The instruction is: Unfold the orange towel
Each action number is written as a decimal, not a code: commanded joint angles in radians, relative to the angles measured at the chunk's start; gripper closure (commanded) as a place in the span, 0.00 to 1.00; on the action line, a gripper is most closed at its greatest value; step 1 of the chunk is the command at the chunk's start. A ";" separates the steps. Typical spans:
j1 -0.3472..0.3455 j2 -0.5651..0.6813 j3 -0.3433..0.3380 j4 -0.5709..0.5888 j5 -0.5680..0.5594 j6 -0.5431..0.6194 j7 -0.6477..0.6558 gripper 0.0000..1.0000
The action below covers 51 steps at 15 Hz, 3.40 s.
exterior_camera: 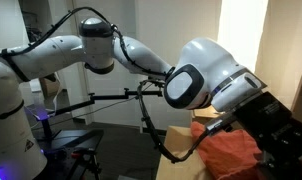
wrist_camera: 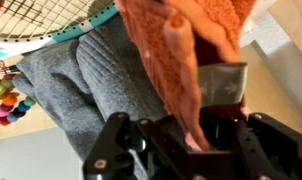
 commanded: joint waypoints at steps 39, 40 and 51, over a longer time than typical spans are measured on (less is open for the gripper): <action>-0.049 -0.315 0.254 -0.071 -0.753 0.632 0.154 0.00; -0.062 -0.349 0.280 -0.076 -0.805 0.653 0.137 0.00; -0.271 -0.576 0.588 0.111 -0.893 0.632 -0.151 0.00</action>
